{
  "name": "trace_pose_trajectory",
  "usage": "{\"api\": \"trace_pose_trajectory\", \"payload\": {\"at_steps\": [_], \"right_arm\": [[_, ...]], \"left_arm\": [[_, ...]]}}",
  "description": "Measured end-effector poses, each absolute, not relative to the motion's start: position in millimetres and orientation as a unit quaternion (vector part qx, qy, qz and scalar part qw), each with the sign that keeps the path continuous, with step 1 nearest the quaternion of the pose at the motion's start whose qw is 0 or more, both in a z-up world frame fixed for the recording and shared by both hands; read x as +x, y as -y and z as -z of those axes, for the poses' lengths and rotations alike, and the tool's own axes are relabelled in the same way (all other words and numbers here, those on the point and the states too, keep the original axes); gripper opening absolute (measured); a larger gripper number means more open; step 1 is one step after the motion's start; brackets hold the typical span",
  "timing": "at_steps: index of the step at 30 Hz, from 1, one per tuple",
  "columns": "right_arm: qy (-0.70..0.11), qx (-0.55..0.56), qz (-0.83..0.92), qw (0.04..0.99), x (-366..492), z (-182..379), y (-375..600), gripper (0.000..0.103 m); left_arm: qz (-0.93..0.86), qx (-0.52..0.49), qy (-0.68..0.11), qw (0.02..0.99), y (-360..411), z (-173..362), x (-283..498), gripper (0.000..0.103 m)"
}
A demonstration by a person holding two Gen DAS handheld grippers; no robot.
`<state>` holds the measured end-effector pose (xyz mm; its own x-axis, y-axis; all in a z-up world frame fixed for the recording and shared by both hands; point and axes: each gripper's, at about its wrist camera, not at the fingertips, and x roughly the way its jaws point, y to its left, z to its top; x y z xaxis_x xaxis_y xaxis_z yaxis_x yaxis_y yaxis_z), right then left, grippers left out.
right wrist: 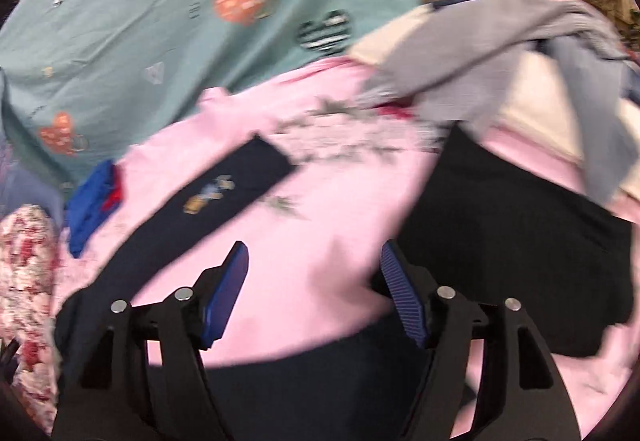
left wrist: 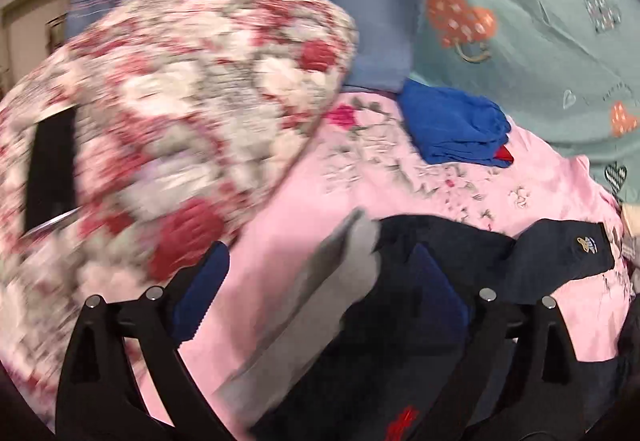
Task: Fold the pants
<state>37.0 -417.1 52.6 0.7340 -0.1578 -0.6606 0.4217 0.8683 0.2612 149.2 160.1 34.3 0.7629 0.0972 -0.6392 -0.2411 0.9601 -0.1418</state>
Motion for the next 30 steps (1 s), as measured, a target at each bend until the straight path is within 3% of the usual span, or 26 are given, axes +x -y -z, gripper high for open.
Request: {"api": "trace_pose_trajectory", "payload": {"at_steps": [1, 3, 4, 5, 6, 7, 9, 13, 16, 17, 18, 19, 24, 26, 27, 30], "right_arm": [[-0.333, 0.202, 0.139, 0.911, 55.3, -47.9, 414.0, 0.084], [-0.349, 0.192, 0.132, 0.908, 87.2, -35.8, 409.6, 0.087], [-0.354, 0.194, 0.142, 0.904, 105.2, -27.7, 409.9, 0.088], [-0.360, 0.201, 0.142, 0.900, 119.3, -20.6, 410.8, 0.087], [-0.371, 0.213, 0.147, 0.892, 131.5, -10.6, 414.3, 0.087], [-0.383, 0.231, 0.147, 0.882, 143.8, -0.3, 419.5, 0.088], [-0.389, 0.254, 0.142, 0.874, 165.0, 11.1, 424.3, 0.087], [-0.398, 0.264, 0.153, 0.865, 207.2, 24.0, 433.2, 0.085], [-0.422, 0.245, 0.169, 0.856, 239.4, 37.1, 428.8, 0.058], [-0.418, 0.226, 0.183, 0.860, 245.2, 36.7, 425.8, 0.031], [-0.423, 0.214, 0.191, 0.859, 249.9, 37.0, 423.9, 0.018], [-0.424, 0.217, 0.191, 0.859, 251.6, 35.5, 425.7, 0.012], [-0.358, 0.269, 0.201, 0.871, 204.6, 6.9, 457.4, 0.006], [-0.370, 0.286, 0.217, 0.857, 185.1, 17.4, 470.9, 0.007], [-0.395, 0.292, 0.220, 0.843, 179.0, 31.6, 477.3, 0.011], [-0.416, 0.251, 0.240, 0.840, 169.5, 40.4, 478.7, 0.044]], "left_arm": [[-0.080, -0.108, -0.358, 0.924, -152.7, -25.0, 176.0, 0.094], [-0.063, -0.128, -0.401, 0.905, -143.3, -5.3, 205.5, 0.090], [-0.058, -0.142, -0.424, 0.893, -141.4, 8.7, 222.0, 0.068], [-0.061, -0.147, -0.443, 0.882, -139.4, 18.6, 229.6, 0.053], [-0.065, -0.152, -0.461, 0.872, -140.6, 29.6, 234.6, 0.026], [-0.064, -0.161, -0.468, 0.867, -140.9, 36.5, 237.6, 0.018], [-0.064, -0.172, -0.455, 0.872, -145.2, 40.6, 233.1, 0.012], [-0.069, -0.205, -0.436, 0.873, -155.8, 36.5, 222.9, 0.009], [-0.075, -0.218, -0.428, 0.874, -157.9, 35.5, 223.3, 0.008], [-0.079, -0.216, -0.425, 0.876, -157.5, 35.1, 222.6, 0.007], [-0.083, -0.214, -0.421, 0.878, -157.2, 34.7, 223.9, 0.007], [-0.090, -0.211, -0.416, 0.880, -158.1, 33.4, 223.8, 0.006], [-0.129, -0.200, -0.387, 0.891, -168.7, 24.7, 226.9, 0.006], [-0.129, -0.207, -0.401, 0.883, -170.3, 33.6, 231.6, 0.006], [-0.131, -0.205, -0.407, 0.881, -170.1, 37.9, 233.4, 0.008], [-0.132, -0.190, -0.416, 0.880, -168.5, 38.8, 236.2, 0.019]]}}
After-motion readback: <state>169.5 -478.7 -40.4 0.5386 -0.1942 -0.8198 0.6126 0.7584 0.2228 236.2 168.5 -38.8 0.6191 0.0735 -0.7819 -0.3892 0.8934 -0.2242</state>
